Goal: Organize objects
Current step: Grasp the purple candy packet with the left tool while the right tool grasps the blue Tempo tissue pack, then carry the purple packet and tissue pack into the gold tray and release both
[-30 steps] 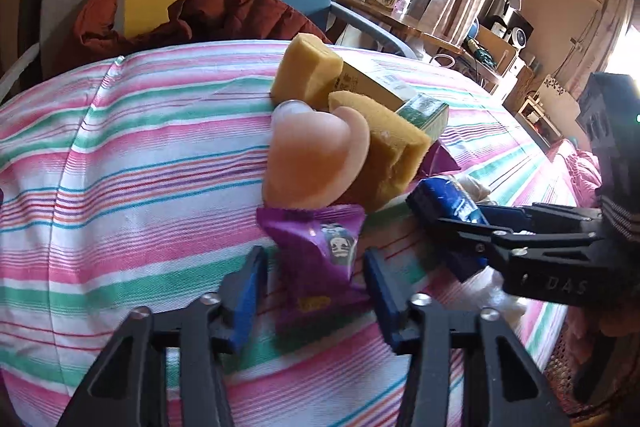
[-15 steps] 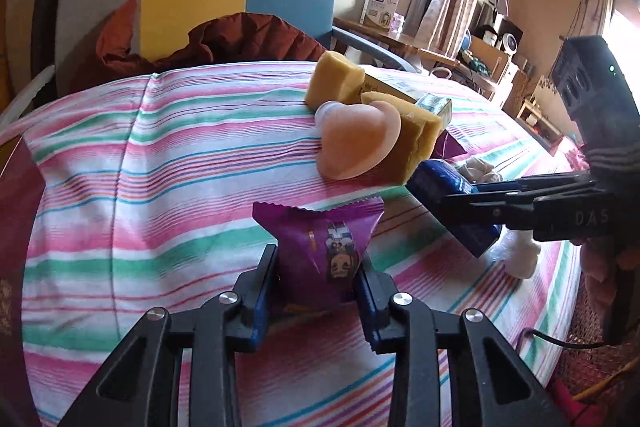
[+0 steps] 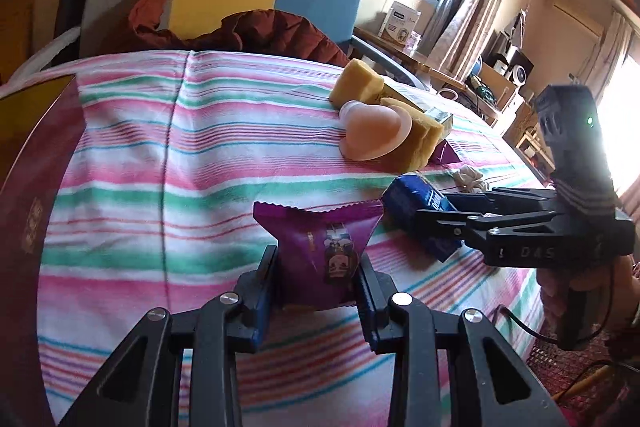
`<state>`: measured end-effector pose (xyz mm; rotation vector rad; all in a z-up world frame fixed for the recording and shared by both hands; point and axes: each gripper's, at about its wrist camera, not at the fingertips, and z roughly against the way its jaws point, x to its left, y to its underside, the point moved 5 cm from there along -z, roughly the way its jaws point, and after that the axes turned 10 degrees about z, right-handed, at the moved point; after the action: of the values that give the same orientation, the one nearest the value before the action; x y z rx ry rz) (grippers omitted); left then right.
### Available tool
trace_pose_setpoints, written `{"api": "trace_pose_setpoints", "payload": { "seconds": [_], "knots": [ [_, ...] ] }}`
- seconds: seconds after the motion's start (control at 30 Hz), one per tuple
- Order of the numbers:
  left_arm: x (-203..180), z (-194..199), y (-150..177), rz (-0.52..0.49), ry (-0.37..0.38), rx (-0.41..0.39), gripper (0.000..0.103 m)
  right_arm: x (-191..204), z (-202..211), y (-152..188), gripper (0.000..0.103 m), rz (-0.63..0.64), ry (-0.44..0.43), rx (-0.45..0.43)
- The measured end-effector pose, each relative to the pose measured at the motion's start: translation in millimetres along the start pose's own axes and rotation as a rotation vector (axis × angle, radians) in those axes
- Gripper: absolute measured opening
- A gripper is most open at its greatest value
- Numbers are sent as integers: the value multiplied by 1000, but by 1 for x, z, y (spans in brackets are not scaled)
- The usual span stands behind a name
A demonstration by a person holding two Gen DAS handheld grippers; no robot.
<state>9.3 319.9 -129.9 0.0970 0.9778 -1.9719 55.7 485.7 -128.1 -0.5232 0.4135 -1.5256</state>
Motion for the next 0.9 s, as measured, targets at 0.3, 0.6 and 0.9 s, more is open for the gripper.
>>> {"api": "trace_pose_setpoints", "payload": {
  "seconds": [0.3,0.6,0.9],
  "knots": [
    [21,47,-1,60,21,-50,35,4,-1,1,53,39,4,-1],
    [61,107,-25,158,11,-156,35,8,-4,1,53,44,9,-1],
    [137,131,-33,278,-95,-117,35,8,-5,1,53,37,4,-12]
  ]
}}
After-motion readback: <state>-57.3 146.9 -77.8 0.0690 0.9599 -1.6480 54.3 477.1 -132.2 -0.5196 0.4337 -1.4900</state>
